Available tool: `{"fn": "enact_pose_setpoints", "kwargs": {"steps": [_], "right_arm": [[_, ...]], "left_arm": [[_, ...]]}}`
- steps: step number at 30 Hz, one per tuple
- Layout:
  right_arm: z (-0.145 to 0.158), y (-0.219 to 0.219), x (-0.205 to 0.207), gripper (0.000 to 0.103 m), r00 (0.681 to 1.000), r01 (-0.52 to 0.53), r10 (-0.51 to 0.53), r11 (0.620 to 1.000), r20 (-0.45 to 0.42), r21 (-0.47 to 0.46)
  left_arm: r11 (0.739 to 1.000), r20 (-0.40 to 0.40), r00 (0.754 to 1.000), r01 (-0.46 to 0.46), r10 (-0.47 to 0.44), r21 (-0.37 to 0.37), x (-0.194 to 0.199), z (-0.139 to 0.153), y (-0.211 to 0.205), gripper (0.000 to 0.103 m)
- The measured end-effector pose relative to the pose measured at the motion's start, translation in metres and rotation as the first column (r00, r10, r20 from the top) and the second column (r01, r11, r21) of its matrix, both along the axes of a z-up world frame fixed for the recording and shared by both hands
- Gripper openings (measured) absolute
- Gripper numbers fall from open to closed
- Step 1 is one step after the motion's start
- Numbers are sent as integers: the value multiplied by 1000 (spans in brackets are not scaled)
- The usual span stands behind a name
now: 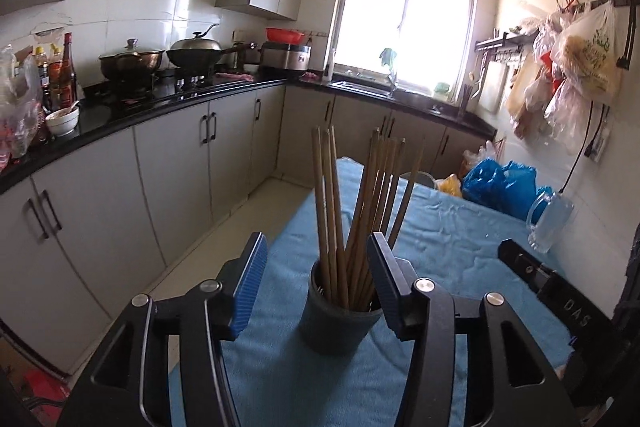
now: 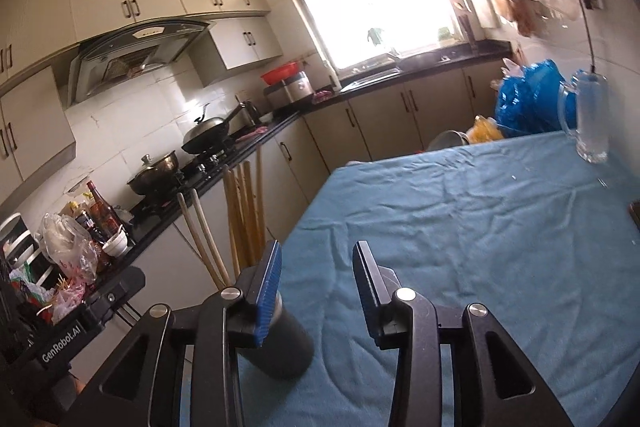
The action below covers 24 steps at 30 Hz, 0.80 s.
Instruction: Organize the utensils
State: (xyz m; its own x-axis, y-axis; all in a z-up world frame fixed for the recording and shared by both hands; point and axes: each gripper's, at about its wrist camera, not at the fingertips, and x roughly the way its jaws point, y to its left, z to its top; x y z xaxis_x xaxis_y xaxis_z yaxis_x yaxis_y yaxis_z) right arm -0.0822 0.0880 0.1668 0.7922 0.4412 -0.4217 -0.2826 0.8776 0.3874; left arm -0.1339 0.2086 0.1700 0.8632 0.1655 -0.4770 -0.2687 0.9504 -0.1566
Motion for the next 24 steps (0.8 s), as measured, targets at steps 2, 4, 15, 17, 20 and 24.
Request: {"fn": "enact_pose_setpoints", "kwargs": {"steps": [2,4,15,17,20,24], "right_arm": [[-3,-6,-7,40,1000,13,-13,1000,-9,-2],[-4,-10,-13,40,1000,19,-19,1000,-14,-3],[-9,-10,-41,45,999,20,-22,999,-33,-36],[-10,-9,-45,45,999,25,-26,999,-31,-42],[-10,-7,-50,46,999,23,-25,998,-33,-57],[-14,-5,-55,46,999,24,-27,997,-41,-68]], "left_arm": [[1000,-13,1000,-11,11,25,-5,-4,-6,52],[999,-30,1000,-6,8,53,-9,-7,-13,52],[993,-30,999,-20,23,116,-26,-7,-28,69],[993,-28,999,-24,28,112,-28,-6,-27,73],[993,-18,999,-42,45,112,-32,-6,-24,80],[990,3,997,-75,75,123,-39,-5,-21,88]]}}
